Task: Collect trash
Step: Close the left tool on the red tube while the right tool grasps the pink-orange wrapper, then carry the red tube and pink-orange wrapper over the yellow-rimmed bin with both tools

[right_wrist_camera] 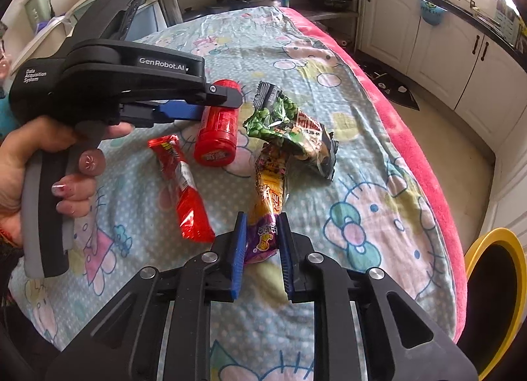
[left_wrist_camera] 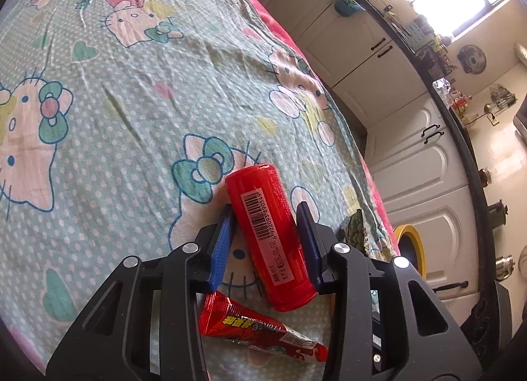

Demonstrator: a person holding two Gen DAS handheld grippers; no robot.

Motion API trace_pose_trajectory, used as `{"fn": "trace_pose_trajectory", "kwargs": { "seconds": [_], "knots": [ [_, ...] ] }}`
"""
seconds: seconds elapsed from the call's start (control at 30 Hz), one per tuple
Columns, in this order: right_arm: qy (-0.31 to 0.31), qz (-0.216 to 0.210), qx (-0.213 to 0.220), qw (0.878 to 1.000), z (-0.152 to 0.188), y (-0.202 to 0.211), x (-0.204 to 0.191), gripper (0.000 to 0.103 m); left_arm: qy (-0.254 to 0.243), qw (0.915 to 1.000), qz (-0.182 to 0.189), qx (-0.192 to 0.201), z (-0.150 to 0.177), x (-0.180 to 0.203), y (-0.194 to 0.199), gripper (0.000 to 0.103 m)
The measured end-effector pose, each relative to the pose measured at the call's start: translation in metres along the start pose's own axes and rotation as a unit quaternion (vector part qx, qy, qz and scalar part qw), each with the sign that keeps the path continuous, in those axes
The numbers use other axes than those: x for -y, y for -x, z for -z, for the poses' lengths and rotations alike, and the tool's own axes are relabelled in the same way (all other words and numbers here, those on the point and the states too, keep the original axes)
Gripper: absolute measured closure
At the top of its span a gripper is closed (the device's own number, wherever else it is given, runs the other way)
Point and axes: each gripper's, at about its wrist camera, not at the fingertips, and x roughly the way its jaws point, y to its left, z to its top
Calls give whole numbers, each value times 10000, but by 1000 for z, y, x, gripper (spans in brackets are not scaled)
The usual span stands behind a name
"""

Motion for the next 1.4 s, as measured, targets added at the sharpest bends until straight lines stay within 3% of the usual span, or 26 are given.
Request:
{"fn": "trace_pose_trajectory", "kwargs": {
  "seconds": [0.27,0.53,1.1,1.4],
  "knots": [
    [-46,-50,29,10000,11,8,-3,86,-23,9999,-37,131,12,-9,17,78],
    [-32,-83,107,9999,17,22,-11,86,-165,9984,-177,513,20,-20,57,78],
    [-19,-99,571,9983,18,73,-30,87,-774,9872,-587,1268,54,-17,141,78],
    [-52,-109,965,9953,13,103,-42,87,-1134,9821,-421,1441,72,3,170,78]
  ]
}}
